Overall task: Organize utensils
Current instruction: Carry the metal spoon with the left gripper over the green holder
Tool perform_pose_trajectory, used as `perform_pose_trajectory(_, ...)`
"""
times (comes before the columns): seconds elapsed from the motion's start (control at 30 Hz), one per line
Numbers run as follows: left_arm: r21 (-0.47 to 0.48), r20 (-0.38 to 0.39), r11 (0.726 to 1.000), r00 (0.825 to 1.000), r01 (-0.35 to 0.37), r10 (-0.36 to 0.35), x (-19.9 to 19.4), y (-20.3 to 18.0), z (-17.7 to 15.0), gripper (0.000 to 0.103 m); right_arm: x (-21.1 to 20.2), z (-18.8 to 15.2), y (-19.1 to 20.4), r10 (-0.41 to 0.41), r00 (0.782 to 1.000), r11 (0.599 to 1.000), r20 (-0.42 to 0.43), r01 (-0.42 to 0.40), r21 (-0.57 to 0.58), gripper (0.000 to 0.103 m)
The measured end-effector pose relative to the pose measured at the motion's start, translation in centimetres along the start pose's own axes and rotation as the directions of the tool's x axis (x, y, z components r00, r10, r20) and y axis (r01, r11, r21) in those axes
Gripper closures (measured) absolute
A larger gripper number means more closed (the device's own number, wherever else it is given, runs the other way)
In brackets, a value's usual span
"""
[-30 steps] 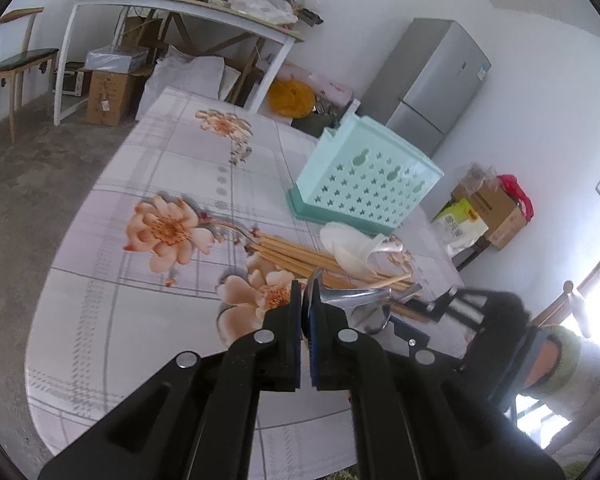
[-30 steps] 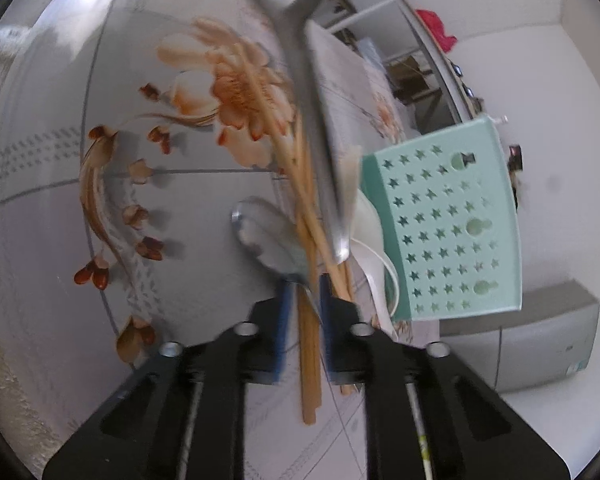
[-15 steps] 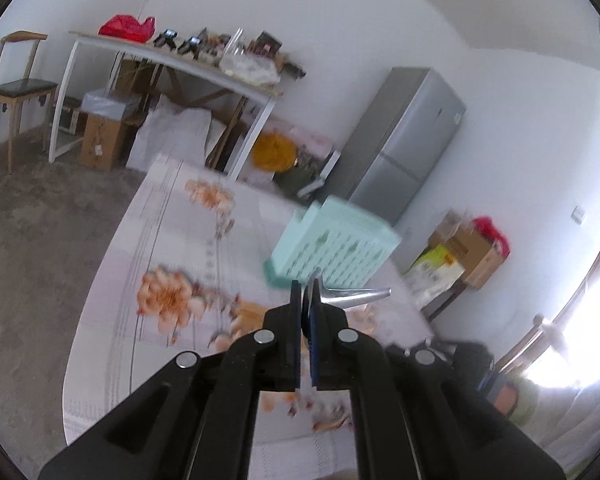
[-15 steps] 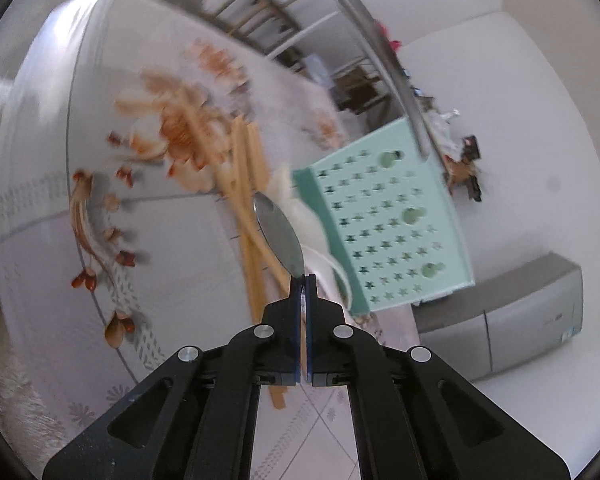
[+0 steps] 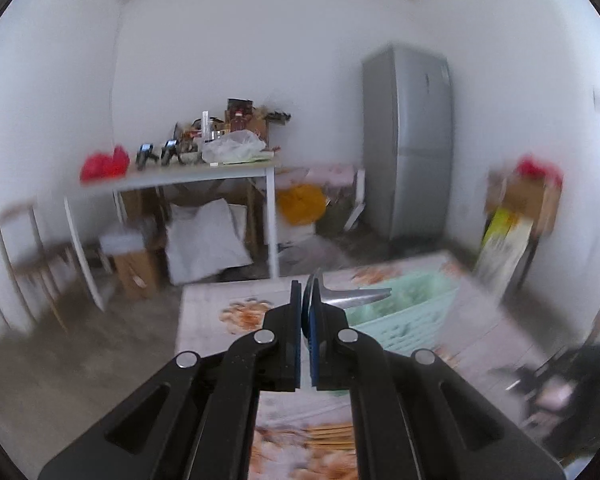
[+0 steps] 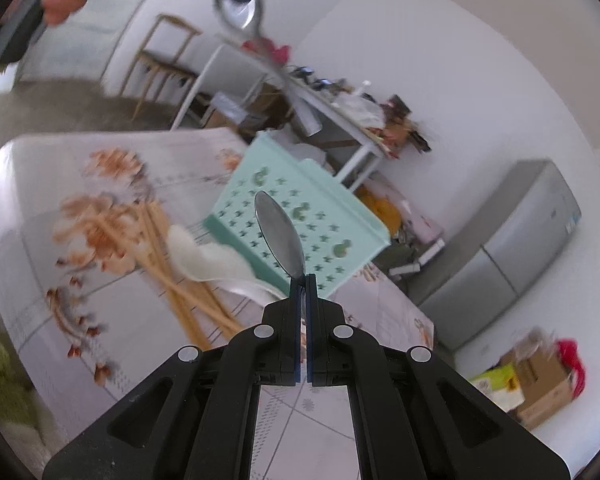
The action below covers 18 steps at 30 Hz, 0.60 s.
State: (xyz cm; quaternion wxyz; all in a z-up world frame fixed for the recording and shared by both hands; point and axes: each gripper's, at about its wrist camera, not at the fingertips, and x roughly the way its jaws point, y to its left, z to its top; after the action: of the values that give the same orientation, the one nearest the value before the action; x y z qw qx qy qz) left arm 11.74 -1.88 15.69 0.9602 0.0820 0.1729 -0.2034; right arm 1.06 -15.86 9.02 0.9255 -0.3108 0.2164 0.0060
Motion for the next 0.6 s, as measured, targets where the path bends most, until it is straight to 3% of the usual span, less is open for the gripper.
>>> perform_pose_trajectory(0.13, 0.146, -0.103, 0.989, 0.994, -0.022, 0.037, 3.3, -1.9, 0.9, 0.101, 0.1, -0.4, -1.1, 0.002, 1.0, 0.998, 0.002, -0.002, 0.07, 0.103)
perform_pose_trajectory(0.33, 0.24, -0.248, 0.971, 0.967, 0.003, 0.058, 8.7, -3.5, 0.9, 0.1, 0.1, -1.0, -2.0, 0.016, 1.0, 0.99, 0.006, -0.017, 0.141, 0.103)
perform_pose_trajectory(0.5, 0.238, -0.284, 0.97, 0.958, 0.04, 0.03, 11.4, -5.1, 1.6, 0.099, -0.2, -1.4, -4.2, 0.05, 0.999, 0.962, -0.002, -0.048, 0.267, 0.103)
perform_pose_trajectory(0.6, 0.186, -0.301, 0.979, 0.953, 0.082, -0.023, 13.3, -5.6, 1.6, 0.098, -0.1, -1.6, -5.2, 0.075, 0.997, 0.938, -0.005, -0.068, 0.34, 0.103)
